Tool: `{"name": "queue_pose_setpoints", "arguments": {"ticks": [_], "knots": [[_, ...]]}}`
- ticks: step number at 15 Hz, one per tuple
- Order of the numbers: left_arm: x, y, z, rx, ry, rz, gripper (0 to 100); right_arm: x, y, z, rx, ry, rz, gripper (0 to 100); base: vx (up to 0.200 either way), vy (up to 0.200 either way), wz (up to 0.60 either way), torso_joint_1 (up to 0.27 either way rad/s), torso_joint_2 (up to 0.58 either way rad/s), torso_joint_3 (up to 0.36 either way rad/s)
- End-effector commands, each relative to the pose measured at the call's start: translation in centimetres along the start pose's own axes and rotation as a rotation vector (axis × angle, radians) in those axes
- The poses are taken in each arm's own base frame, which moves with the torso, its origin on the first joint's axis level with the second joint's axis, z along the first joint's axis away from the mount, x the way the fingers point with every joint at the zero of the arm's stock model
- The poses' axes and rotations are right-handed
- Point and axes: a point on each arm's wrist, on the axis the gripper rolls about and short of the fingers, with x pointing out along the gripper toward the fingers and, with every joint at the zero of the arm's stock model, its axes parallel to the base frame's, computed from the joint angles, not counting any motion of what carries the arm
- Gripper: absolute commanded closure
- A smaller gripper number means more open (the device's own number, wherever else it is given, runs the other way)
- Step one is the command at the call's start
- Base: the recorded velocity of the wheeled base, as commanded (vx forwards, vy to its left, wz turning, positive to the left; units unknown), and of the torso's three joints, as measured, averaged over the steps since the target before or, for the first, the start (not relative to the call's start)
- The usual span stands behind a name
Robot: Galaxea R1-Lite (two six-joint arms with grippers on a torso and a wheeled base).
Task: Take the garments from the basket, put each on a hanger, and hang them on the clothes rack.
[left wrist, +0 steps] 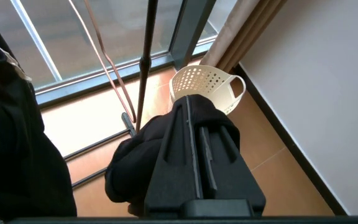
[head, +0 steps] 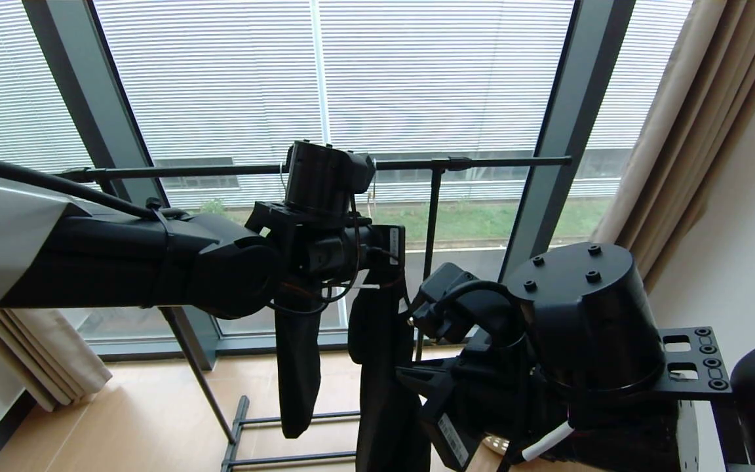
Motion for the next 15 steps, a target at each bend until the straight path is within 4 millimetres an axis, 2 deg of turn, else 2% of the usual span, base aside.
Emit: {"name": "queue_pose_setpoints", "arguments": {"ticks": [1, 4, 8, 11, 15], "knots": [[-0.1, 0.2, 0.0, -0.002, -0.001, 0.005, 100, -0.4, -0.4, -0.1, 0.002, -0.001, -0.009, 100, 0.0, 0.0, 0.0, 0.0, 0.0, 0.0], [-0.7, 0.5, 0.2, -0.001, 0.008, 0.015, 100, -0.2, -2.9, -0.9, -0.07, 0.051, -0.083, 100, 0.0, 0.0, 0.0, 0.0, 0.0, 0.0], [-2.9, 1.5, 1.0, 0.051, 0.064, 0.05, 100, 0.0, -7.7, -1.0, -0.071, 0.079, -0.224, 100, 0.0, 0.0, 0.0, 0.0, 0.0, 0.0], [-4.8, 1.6, 1.2, 0.072, 0.114, 0.06, 100, 0.1, -10.2, -0.4, -0.043, 0.068, -0.329, 100, 0.0, 0.0, 0.0, 0.0, 0.0, 0.0], [-7.2, 1.2, -1.0, 0.132, 0.202, 0.045, 100, 1.2, -12.1, 0.3, 0.007, 0.062, -0.384, 100, 0.0, 0.0, 0.0, 0.0, 0.0, 0.0]]}}
